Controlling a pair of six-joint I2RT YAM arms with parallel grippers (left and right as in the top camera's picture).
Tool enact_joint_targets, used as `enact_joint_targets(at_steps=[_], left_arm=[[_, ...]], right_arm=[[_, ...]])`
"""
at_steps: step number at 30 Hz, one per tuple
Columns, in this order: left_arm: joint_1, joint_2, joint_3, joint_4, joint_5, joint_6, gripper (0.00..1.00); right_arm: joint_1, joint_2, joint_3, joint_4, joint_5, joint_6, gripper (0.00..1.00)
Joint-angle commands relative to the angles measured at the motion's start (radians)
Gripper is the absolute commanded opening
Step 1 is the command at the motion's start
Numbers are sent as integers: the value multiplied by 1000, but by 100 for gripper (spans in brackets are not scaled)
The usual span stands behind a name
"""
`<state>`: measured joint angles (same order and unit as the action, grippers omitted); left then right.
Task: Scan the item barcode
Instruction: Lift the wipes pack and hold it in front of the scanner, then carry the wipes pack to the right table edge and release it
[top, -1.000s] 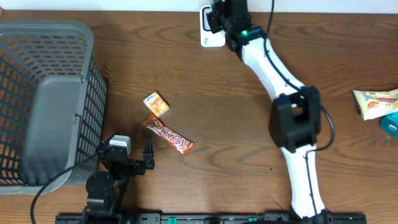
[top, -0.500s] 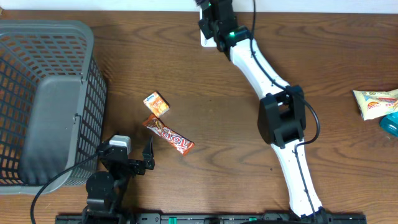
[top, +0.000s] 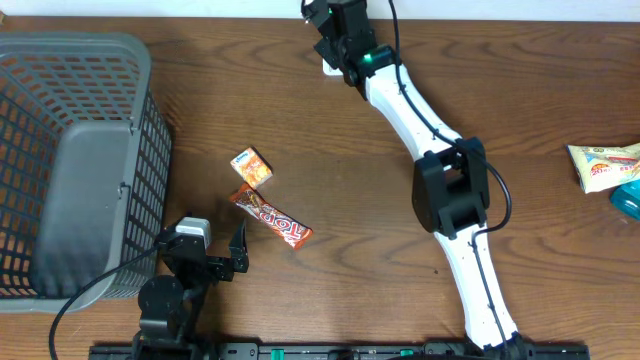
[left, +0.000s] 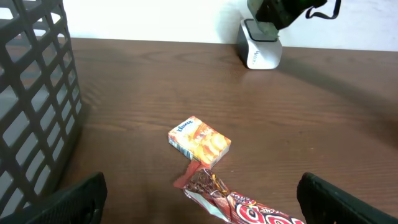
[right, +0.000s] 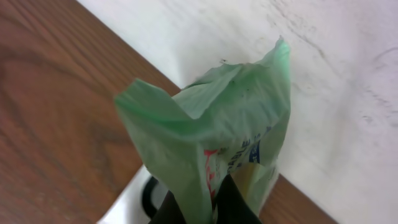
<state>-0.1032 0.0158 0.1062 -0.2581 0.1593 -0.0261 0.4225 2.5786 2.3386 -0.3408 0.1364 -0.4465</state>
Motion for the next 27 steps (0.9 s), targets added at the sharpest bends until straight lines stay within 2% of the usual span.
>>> enact_joint_targets(at_steps=[1, 4, 7, 12, 16, 19, 23, 27], left_arm=[[-5, -5, -22, -8, 13, -2, 98], [-5, -5, -22, -8, 13, -2, 98], [-5, -5, -22, -8, 13, -2, 98], [-5, -5, -22, -8, 13, -2, 98], [-5, -5, -22, -8, 13, -2, 98], [-5, -5, -22, -8, 13, -2, 98], [-5, -5, -22, -8, 13, -2, 98], [-5, -5, -22, -9, 13, -2, 98]], right_arm=[[-5, 11, 8, 1, -18, -69, 1], [-5, 29, -3, 9, -85, -187, 1], [-3, 68, -5, 48, -50, -242, 1], [7, 100, -5, 69, 0, -237, 1], [11, 74, -5, 51, 82, -180, 1], [2, 8, -5, -45, 109, -174, 1], [-44, -159, -5, -341, 128, -145, 1], [-122, -241, -5, -575, 128, -145, 1]])
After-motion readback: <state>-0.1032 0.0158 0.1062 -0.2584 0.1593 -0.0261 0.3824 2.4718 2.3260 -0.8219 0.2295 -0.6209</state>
